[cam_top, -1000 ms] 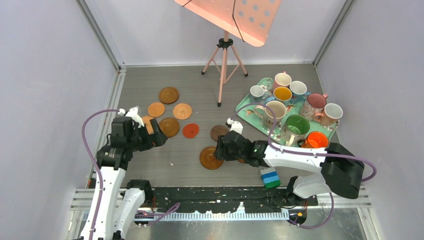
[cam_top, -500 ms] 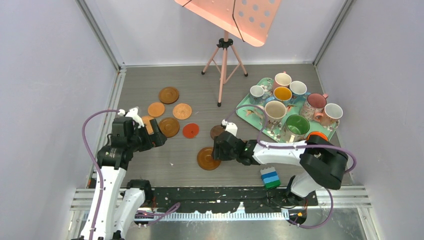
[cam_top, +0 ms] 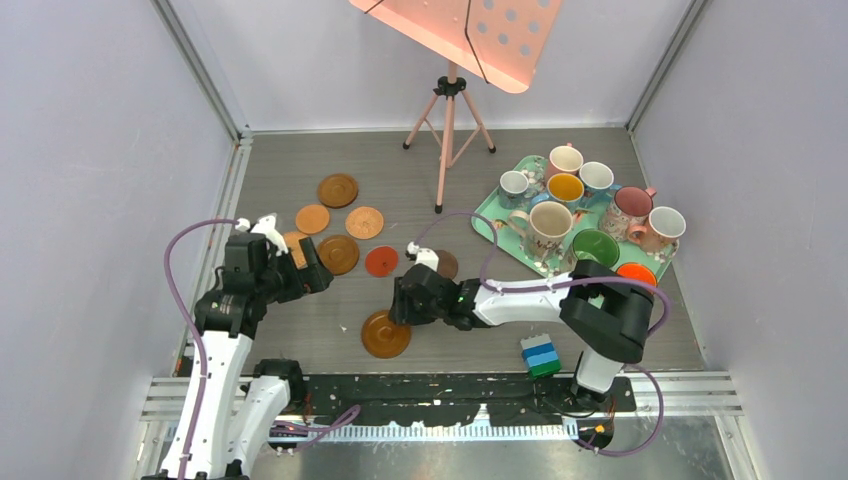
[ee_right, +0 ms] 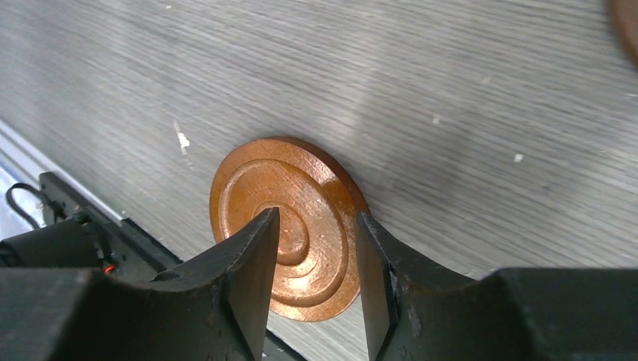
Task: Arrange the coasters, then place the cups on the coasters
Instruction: Move the coaster to the center of the board.
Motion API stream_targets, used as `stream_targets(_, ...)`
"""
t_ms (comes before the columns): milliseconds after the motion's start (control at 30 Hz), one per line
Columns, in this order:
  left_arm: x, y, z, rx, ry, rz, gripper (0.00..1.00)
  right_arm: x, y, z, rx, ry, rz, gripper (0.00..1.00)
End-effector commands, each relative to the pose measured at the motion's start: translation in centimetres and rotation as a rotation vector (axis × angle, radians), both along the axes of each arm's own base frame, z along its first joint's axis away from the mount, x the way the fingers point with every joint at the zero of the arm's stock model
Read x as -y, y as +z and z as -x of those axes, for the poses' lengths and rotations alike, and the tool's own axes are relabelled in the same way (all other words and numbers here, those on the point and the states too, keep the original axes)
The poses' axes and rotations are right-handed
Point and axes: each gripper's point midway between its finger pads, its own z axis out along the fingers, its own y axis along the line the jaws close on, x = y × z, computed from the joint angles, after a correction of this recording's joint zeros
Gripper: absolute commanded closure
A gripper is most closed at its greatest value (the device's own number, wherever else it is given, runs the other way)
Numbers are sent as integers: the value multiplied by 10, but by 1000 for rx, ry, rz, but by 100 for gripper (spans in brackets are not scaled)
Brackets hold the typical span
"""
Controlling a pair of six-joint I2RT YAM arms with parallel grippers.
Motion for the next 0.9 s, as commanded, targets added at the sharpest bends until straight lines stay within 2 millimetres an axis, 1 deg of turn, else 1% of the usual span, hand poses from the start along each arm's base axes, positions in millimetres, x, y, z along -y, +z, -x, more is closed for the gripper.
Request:
stream_targets(0, 0, 5, -7, 36, 7, 2, 1, -17, 33, -6, 39, 4, -64, 50)
stream_targets(33, 0, 5, -7, 38, 9, 1, 1, -11, 33, -8, 63, 7, -36, 49)
stream_targets(133, 0, 5, -7, 40, 11, 2, 1, 4, 37, -1, 88, 69, 29, 46)
stream_targets(300, -2, 6, -6, 45, 20, -4, 1, 19, 27, 25, 56, 214, 85, 48)
stream_targets(367, -5, 8, -6, 53, 29, -12, 1, 20, 29, 36, 52, 252, 78, 51)
stream_targets(433, -8, 10, -5, 60, 45, -23, 1, 17, 36, 43, 57, 281, 56, 54)
stream_targets(467, -10, 11, -4, 64, 53, -30, 1, 14, 38, 50, 33, 307, 35, 55)
stream_targets(500, -11, 12, -4, 71, 60, -35, 1, 11, 40, 52, 27, 314, 17, 57)
stream_targets(600, -16, 14, -3, 82, 85, -51, 1, 1, 42, 66, -6, 354, -35, 61)
stream_targets(633, -18, 15, -2, 88, 95, -57, 1, -3, 39, 69, -11, 367, -39, 61)
stream_targets(667, -20, 16, -2, 92, 104, -62, 1, -5, 38, 71, -14, 374, -40, 60)
stream_targets(700, -22, 16, -1, 92, 111, -69, 1, -6, 31, 73, -22, 380, -24, 60)
stream_targets(767, -25, 18, 0, 99, 124, -77, 1, -8, 24, 71, -28, 371, -9, 60)
stream_targets(867, -25, 18, 1, 104, 126, -76, 1, -15, 19, 66, -21, 353, -14, 60)
